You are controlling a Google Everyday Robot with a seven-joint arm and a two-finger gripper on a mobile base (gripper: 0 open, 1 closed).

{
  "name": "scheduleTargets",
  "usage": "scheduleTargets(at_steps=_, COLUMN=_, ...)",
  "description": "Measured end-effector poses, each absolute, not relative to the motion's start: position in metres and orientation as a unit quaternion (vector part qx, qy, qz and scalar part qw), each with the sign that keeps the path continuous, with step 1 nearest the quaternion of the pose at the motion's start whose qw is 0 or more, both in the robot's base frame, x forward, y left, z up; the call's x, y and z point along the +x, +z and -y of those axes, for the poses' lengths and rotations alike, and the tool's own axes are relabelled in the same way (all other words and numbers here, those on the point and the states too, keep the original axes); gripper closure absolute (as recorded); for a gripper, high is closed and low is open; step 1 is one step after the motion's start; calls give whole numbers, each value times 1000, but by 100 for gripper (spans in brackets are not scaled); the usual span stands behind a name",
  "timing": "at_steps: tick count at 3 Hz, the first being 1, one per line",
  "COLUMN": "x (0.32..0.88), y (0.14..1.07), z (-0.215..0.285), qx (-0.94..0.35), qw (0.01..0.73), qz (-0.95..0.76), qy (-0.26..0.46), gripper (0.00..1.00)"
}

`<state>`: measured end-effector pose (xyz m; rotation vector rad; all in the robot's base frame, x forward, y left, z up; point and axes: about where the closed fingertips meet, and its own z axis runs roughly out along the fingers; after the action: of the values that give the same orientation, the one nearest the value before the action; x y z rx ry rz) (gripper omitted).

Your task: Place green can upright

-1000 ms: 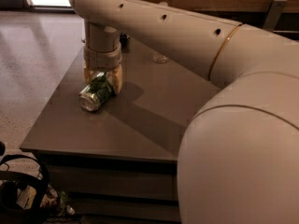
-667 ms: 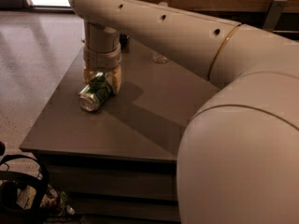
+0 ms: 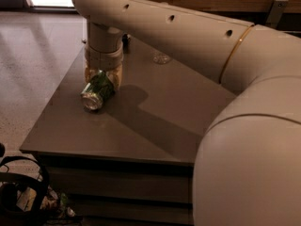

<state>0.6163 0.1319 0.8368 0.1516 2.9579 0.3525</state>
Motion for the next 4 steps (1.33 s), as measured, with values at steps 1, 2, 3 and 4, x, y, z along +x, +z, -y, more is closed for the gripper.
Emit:
scheduleTargets(at_steps=1, x=619, y=870, z=-115, qx=19, qw=158, qz=-976, qy=151, gripper=100)
scheduleTargets(at_steps=2, x=618, y=900, z=-95, qx=9, qw=217, qz=-961, qy=170, gripper=100)
scheduleTargets(at_steps=3, x=621, y=930, z=-77, qx=-19, qw=280, qz=-944, qy=175, gripper=100)
scheduleTargets(at_steps=4, x=628, y=953, z=-64, qx=-56, qw=335, qz=-924, qy=178, gripper=100)
